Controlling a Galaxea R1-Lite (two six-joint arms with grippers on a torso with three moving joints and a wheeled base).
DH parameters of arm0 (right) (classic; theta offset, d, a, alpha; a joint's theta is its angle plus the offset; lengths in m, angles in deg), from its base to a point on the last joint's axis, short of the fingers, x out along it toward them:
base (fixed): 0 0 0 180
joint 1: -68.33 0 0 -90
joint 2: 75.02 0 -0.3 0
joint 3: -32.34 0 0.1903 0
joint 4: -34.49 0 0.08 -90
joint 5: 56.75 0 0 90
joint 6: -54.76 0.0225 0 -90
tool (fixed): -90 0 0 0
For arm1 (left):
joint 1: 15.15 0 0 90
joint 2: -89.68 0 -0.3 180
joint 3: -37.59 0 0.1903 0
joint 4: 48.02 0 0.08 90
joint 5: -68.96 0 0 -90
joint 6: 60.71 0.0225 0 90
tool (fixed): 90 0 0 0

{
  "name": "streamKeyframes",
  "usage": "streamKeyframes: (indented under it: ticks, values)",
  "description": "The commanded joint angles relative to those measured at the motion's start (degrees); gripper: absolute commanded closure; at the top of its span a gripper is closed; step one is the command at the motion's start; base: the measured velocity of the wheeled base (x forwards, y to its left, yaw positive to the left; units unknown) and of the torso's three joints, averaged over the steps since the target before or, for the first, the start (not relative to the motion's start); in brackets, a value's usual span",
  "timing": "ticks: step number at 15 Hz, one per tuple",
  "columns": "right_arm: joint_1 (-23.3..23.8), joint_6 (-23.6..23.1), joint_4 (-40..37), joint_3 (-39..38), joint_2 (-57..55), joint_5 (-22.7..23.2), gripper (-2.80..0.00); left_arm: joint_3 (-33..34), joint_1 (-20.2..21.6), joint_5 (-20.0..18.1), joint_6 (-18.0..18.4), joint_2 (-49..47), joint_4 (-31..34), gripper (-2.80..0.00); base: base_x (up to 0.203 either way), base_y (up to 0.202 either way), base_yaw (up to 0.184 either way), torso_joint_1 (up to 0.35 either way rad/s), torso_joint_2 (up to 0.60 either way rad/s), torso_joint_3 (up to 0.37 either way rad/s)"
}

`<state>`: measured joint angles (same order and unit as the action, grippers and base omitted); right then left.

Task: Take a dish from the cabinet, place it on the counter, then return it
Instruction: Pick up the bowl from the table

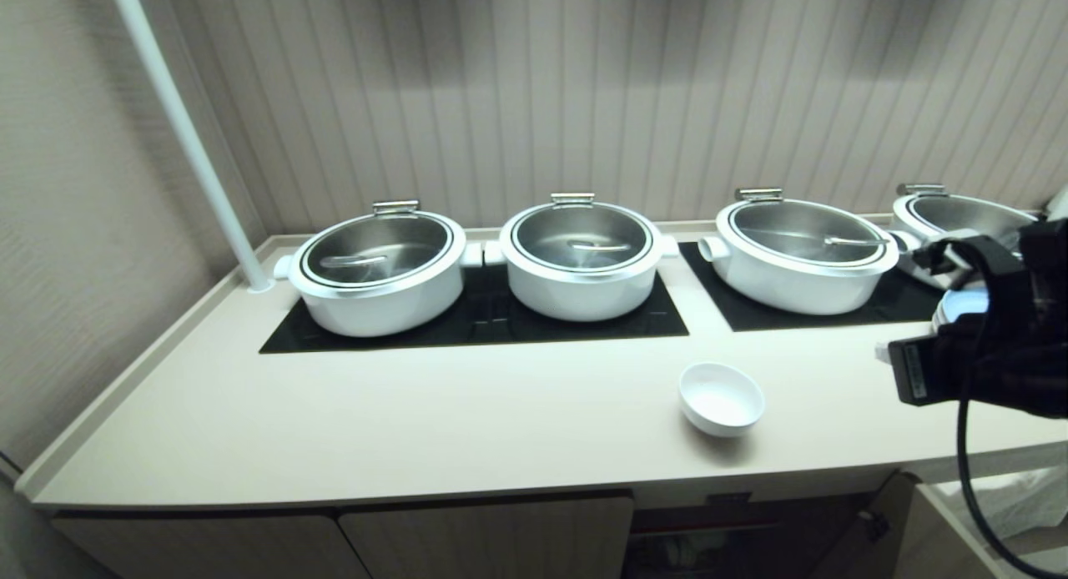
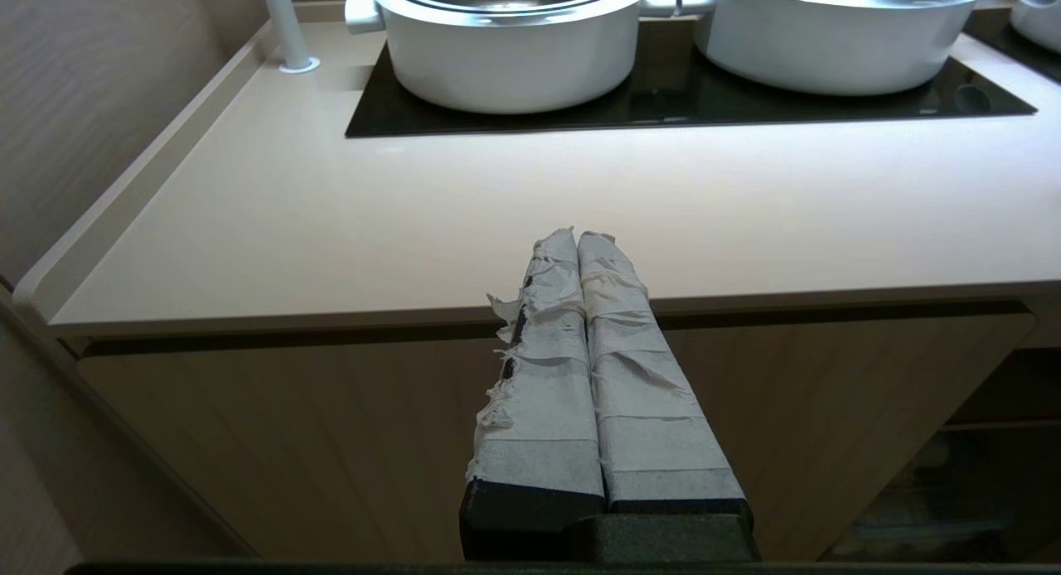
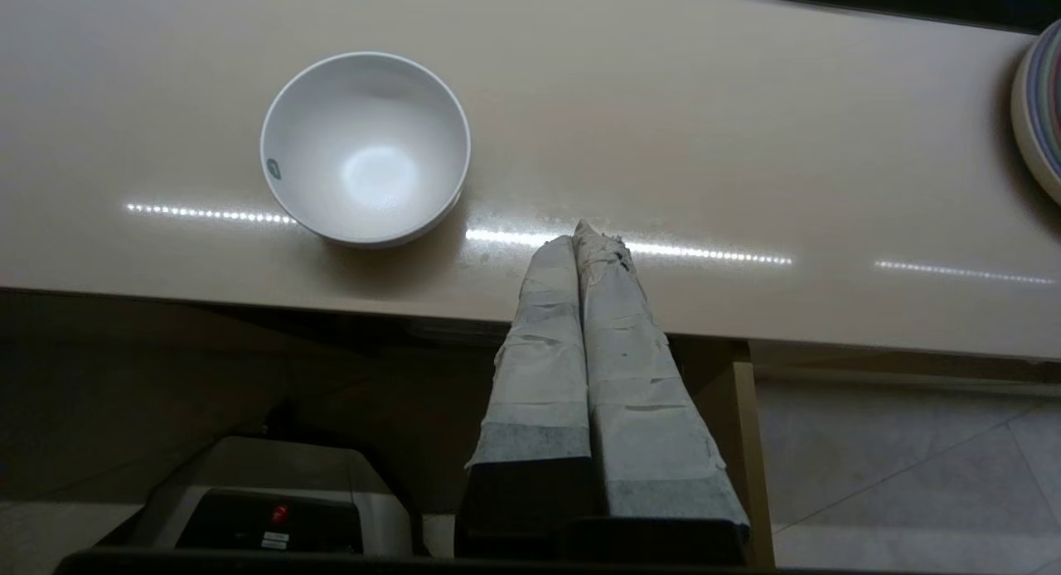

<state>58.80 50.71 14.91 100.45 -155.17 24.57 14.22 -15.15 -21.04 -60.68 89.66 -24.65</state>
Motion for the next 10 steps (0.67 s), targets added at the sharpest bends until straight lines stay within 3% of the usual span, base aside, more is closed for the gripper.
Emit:
streamKeyframes:
  ticks: [1,4,10]
  values:
    - [-0.94,-0.36,0.83,-4.57,8.16,-1.44,0.00,0.00,0.00,0.00,-0.02,0.02,0.00,0.00,0.000,0.000,0.000,0.000,0.00,0.000]
    - [-1.40,-1.65,1.45,-11.40,16.79,-3.83,0.00,0.00,0.00,0.02,-0.02,0.02,0.00,0.00,0.000,0.000,0.000,0.000,0.00,0.000]
    - [-0.94,-1.51,1.51,-21.23,36.34,-3.41,0.00,0.00,0.00,0.07,-0.02,0.02,0.00,0.00,0.000,0.000,0.000,0.000,0.00,0.000]
